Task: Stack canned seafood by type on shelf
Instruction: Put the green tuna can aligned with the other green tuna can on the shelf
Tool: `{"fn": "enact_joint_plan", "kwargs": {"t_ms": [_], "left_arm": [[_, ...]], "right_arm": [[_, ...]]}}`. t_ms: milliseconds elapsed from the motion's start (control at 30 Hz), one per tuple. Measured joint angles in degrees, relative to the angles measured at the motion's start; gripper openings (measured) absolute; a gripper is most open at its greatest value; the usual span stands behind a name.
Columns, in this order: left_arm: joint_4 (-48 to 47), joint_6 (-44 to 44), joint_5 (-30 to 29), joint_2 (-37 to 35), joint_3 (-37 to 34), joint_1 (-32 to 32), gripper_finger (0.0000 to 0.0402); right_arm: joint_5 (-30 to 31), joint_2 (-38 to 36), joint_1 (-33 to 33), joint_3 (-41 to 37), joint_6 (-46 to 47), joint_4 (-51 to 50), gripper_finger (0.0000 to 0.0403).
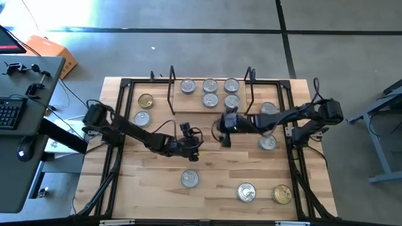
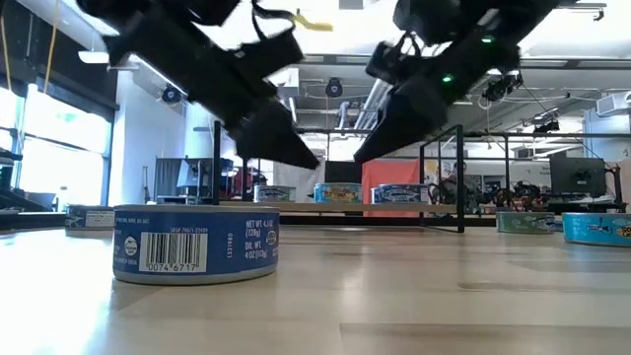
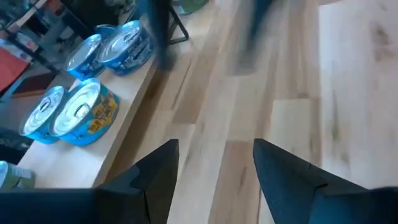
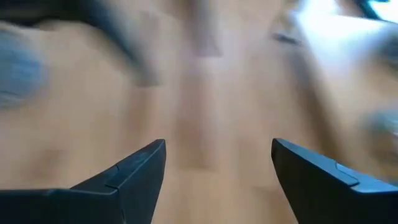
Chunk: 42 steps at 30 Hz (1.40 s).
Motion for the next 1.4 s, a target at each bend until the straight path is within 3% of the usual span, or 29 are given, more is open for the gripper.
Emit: {"fn": "enact_joint_plan", "kwargs": {"t_ms": [100,200,367,500,800,1400], "left_arm": [[-0.14,-0.29,0.00,-4.30,-3.12,-1.92,0.0197],[0.27,-1.35,0.17,-9.98,-7.05,-4.25,0.0197],[0.71,-4.83,0.17,-20.27,-14.08,-8.38,0.0197],[0.78,-10.15,-0.59,-26.40,-17.76,-10.55,0.0197],[-6.91,-21.84,-13.26,-32.37,-19.85,-11.66,0.0197],[-17.14,-34.13,-12.29,-32.45,-19.77,-8.12,0.0197]], "right_arm": [[-0.67,0.00,4.81,-4.41,4.16,9.94,0.0283],[3.14,0.41,9.47,-7.87,9.13,16.88,0.0283],[14.80,1.49,15.78,-12.09,15.13,26.97,0.0283],[22.20,2.75,17.57,-13.27,13.86,32.23,0.0283],[22.91,3.29,14.88,-12.93,12.56,33.39,0.0283],[20.93,7.58,13.49,-12.98,14.86,33.64,0.0283]]}}
